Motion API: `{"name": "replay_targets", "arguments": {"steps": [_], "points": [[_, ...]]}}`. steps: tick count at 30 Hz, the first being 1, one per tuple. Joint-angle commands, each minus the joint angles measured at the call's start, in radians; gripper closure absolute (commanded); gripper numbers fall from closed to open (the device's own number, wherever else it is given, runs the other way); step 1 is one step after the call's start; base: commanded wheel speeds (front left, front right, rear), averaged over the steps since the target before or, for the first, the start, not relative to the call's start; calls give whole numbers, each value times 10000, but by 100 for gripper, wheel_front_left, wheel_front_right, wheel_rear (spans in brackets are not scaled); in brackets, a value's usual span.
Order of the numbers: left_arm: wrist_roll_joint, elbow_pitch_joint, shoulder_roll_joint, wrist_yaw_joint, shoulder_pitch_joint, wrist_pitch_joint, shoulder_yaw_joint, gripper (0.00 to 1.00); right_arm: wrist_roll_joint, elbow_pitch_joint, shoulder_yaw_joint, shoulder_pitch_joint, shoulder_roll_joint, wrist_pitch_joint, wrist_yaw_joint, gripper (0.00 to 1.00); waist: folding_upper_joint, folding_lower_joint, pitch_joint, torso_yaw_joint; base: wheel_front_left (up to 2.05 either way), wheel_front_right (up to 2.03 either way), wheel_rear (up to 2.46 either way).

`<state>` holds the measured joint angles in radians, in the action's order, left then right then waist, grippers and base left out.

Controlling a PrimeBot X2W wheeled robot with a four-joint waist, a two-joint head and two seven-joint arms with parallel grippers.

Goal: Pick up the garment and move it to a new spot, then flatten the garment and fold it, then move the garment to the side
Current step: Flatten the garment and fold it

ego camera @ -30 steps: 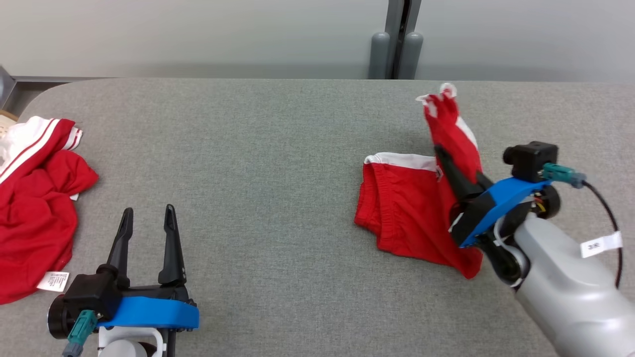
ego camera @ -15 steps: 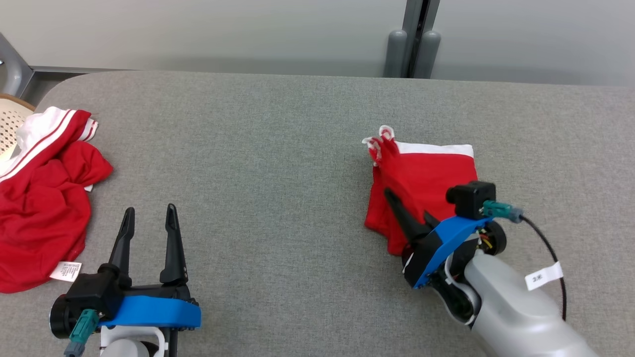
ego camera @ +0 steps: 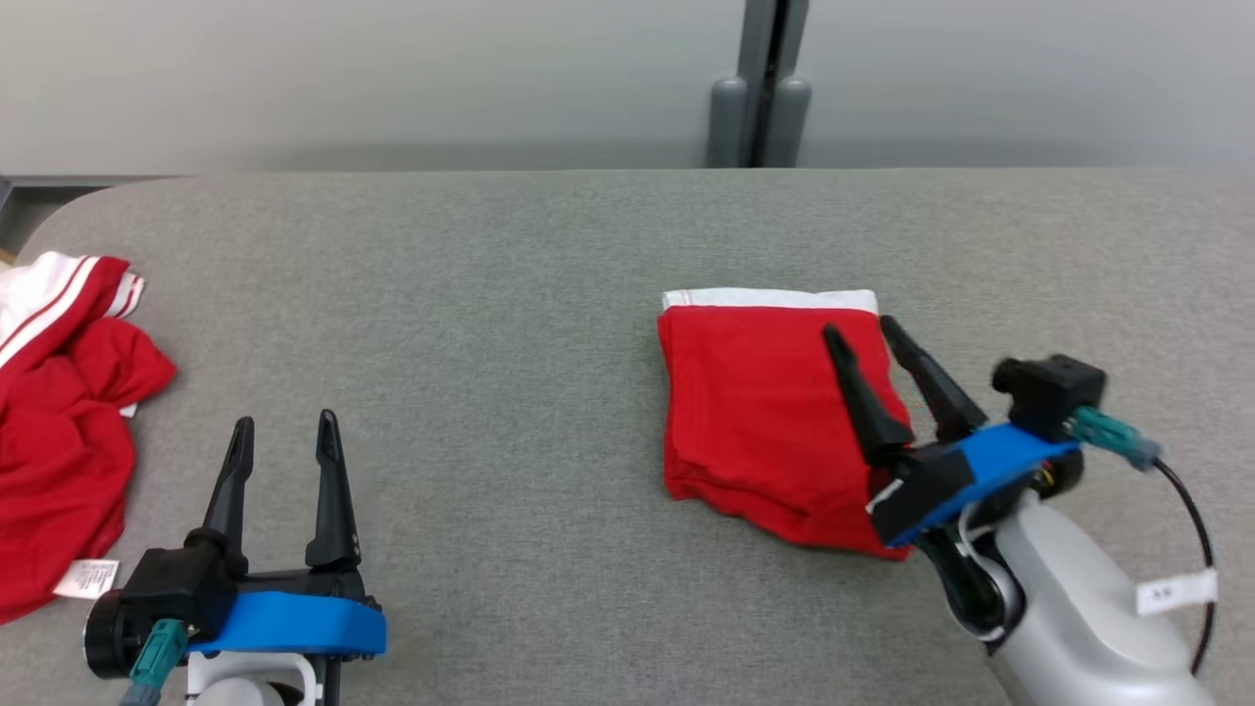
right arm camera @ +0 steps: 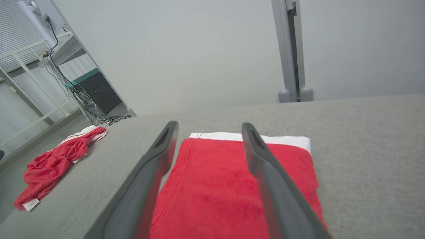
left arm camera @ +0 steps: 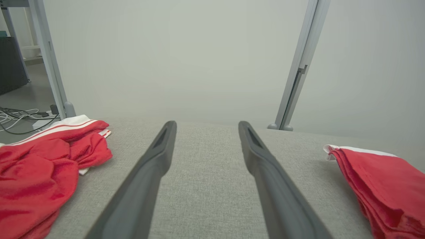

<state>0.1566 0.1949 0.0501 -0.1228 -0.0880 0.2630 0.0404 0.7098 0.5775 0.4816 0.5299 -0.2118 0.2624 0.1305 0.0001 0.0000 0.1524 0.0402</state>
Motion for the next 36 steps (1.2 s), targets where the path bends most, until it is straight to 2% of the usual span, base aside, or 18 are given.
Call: {"name": "replay_targets", "arguments": {"steps": [1, 8, 14, 24, 32, 36], "points": [[-88, -34, 6, 10, 69, 27, 74, 0, -323, -323, -388, -507, -18, 25, 5, 0, -1, 0, -102, -181, 0, 0, 0], [-182, 16, 6, 15, 377, 27, 360, 0, -1799, -2136, -2623, -2211, 236, 29, 5, 0, -1, 0, -480, -625, 0, 0, 0], [-335, 18, 6, 44, 699, 27, 477, 0, -2704, -3311, -3661, -3462, 520, 30, 5, 0, -1, 0, -742, -833, 0, 0, 0], [-629, -32, 6, 53, 1061, 27, 323, 0, -4211, -4693, -4415, -5126, 1211, 31, 5, 0, -1, 0, -1216, -665, 0, 0, 0], [-740, 157, 19, 42, 1215, 27, 340, 0, -5166, -4830, -4326, -5725, 1543, -99, 5, 0, -1, 0, -1456, -475, 0, 0, 0], [-798, 181, 16, 57, 1288, 27, 292, 0, -5154, -4804, -4380, -5827, 1598, -166, 5, 0, -1, 0, -1483, -413, 0, 0, 0]]}}
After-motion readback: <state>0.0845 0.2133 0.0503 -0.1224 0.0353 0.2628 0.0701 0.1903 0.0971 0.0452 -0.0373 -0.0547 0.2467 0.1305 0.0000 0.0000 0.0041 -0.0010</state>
